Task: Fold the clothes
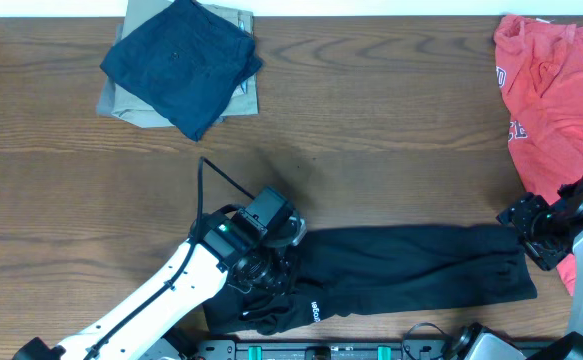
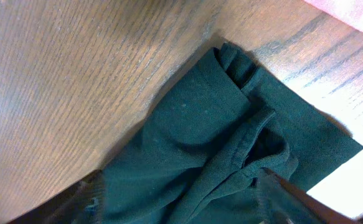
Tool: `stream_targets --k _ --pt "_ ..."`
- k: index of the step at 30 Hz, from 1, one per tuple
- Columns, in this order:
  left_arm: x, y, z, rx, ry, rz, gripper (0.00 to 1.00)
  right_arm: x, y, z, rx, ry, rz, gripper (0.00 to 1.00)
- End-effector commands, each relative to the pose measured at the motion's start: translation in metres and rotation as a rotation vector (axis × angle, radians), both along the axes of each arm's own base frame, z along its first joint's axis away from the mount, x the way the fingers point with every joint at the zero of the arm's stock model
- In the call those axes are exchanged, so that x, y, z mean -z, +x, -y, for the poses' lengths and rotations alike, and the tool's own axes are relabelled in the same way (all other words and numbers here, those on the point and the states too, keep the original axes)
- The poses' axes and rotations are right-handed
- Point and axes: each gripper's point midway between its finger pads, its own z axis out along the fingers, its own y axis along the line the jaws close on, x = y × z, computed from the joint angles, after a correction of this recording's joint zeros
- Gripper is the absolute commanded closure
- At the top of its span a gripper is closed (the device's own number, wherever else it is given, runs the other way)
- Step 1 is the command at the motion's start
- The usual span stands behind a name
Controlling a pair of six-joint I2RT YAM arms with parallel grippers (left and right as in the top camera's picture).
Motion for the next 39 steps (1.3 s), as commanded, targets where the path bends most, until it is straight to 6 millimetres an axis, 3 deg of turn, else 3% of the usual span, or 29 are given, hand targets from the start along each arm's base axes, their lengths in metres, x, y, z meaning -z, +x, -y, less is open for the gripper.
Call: stream_targets --k 1,4,8,15,25,30,39 --pt "0.002 0.006 0.003 -0.070 0.014 -0.017 0.94 -0.004 0.004 -0.009 -0.028 0.027 0.030 0.29" --pt "0.012 0.004 0.002 -0.098 0.046 -0.057 0.93 -0.004 0.009 -0.017 -0.065 0.025 0.037 0.29" --pt "0.031 0.000 -0.003 -0.114 0.112 -0.128 0.83 -0.005 0.018 -0.027 -0.116 0.016 0.056 0.29" --pt "0.060 -0.007 -0.008 -0.163 0.222 -0.244 0.83 -0.003 0.021 -0.040 -0.144 0.025 0.049 0.40" --pt "0.087 -0.014 -0.023 -0.163 0.345 -0.312 0.83 0.008 0.014 -0.057 -0.167 0.051 0.008 0.44" --pt "0.095 0.003 -0.048 -0.260 0.473 -0.238 0.83 0.012 0.011 -0.063 -0.186 0.055 -0.008 0.44" --pt "0.100 0.041 -0.072 -0.366 0.404 -0.232 0.83 0.011 0.016 -0.063 -0.181 0.052 0.012 0.43"
